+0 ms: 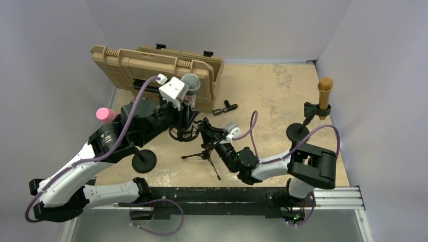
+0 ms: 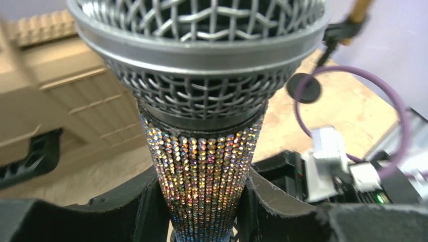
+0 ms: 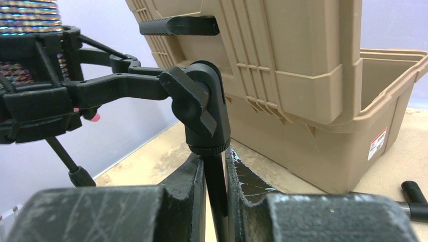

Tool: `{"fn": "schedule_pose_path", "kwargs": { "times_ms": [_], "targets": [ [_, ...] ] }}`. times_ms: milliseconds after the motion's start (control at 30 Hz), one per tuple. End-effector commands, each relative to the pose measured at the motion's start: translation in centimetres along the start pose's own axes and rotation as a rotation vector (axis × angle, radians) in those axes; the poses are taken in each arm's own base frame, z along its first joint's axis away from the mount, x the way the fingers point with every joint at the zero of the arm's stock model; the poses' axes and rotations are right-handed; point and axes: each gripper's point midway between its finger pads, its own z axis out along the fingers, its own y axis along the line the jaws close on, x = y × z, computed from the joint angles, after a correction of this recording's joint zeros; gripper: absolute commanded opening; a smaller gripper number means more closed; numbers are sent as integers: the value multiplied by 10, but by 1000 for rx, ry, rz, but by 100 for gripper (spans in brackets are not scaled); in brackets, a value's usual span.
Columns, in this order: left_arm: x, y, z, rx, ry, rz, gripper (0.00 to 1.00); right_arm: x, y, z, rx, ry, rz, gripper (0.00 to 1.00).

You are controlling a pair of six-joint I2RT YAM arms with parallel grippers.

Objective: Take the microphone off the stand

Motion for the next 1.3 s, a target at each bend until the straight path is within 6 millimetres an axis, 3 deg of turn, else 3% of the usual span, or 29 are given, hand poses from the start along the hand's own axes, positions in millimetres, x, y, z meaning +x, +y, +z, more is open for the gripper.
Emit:
{"fn": "schedule_pose_path", "kwargs": {
  "times_ms": [0,67,133,300,367,433,500,600,733,867,1000,1100,1167,1267],
  "targets": [
    [-51,-80,-51,544,-291,107,0,45,-21,-16,96,137,-18,0],
    [-51,-99,-70,694,-340,168,0,44,-19,-16,86,133,-18,0],
    [-49,-105,-78,744,-344,204,0,45,-19,-16,87,135,-19,0],
    [-47,-97,-69,688,-301,251,0,44,-17,-14,76,137,-30,0],
    [-56,-77,-50,524,-268,163,0,44,-17,-13,82,138,-28,0],
    [-65,-28,-30,201,-236,1,0,44,-18,-13,90,137,-24,0],
    [-63,17,-26,-77,-209,-151,0,44,-20,-13,102,138,-22,0],
    [-63,28,-26,-142,-222,-185,0,43,-22,-12,118,139,-22,0],
    [-68,17,-32,-60,-276,-246,0,43,-22,-12,118,142,-25,0],
    [-81,-14,-49,163,-355,-236,0,42,-22,-12,119,140,-19,0],
    [-76,-62,-81,505,-444,-16,0,40,-22,-12,119,135,-20,0],
    [-70,-85,-108,688,-479,106,0,38,-22,-12,123,132,-14,0],
    [-67,-89,-112,722,-472,136,0,38,-22,-12,122,133,-14,0],
    [-66,-82,-96,647,-415,133,0,37,-23,-11,130,130,-15,0]
  ]
}}
